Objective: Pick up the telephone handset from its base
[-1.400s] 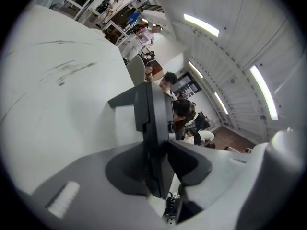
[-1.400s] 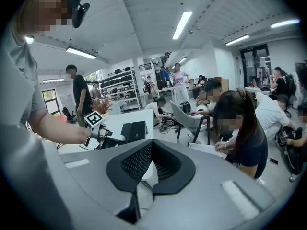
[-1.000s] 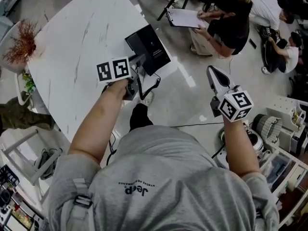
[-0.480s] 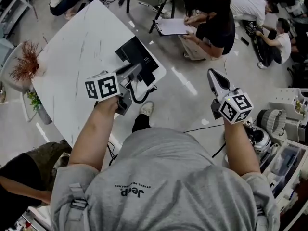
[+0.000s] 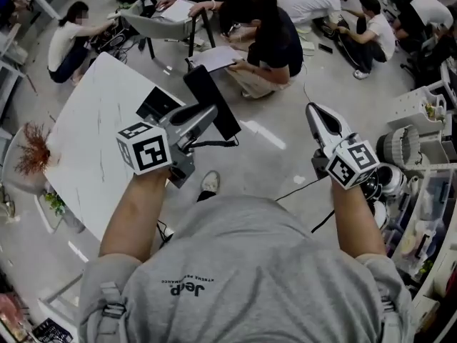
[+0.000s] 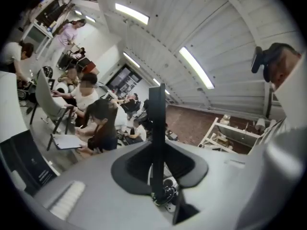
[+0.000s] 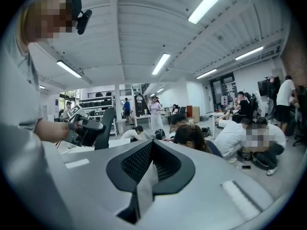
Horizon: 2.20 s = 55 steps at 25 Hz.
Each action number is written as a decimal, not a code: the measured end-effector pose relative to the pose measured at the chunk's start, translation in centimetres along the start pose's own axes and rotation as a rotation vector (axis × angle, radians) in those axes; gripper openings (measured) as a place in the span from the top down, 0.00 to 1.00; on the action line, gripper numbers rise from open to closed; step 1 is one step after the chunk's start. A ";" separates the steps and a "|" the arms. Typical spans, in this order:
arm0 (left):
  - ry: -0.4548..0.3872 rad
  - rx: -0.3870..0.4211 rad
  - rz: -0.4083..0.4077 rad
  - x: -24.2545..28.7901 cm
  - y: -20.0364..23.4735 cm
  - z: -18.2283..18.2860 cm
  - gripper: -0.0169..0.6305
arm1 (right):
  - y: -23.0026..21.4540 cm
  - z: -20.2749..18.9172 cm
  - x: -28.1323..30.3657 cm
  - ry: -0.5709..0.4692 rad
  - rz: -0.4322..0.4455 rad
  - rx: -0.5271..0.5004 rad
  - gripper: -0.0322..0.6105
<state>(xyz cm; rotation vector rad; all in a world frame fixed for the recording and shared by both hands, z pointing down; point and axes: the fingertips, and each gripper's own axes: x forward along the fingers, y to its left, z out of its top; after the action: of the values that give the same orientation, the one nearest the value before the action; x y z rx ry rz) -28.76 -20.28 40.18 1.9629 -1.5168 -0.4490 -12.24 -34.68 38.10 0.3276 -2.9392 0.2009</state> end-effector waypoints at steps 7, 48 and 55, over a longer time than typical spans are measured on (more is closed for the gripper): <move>0.100 0.152 -0.224 7.2 -8.9 1.4 0.76 | -4.3 3.6 -9.3 -0.094 -0.158 0.009 0.94; 0.313 0.293 -0.682 21.2 -26.2 -3.9 0.76 | -11.3 5.3 -27.4 -0.215 -0.454 0.064 0.94; 0.311 0.290 -0.666 20.9 -26.3 -3.6 0.76 | -11.7 5.5 -27.0 -0.211 -0.437 0.067 0.94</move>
<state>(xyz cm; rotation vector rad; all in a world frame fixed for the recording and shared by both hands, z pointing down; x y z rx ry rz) -1.06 -35.11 27.92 2.6127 -0.7403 -0.1733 15.49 -41.25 28.89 1.0416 -2.9691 0.2125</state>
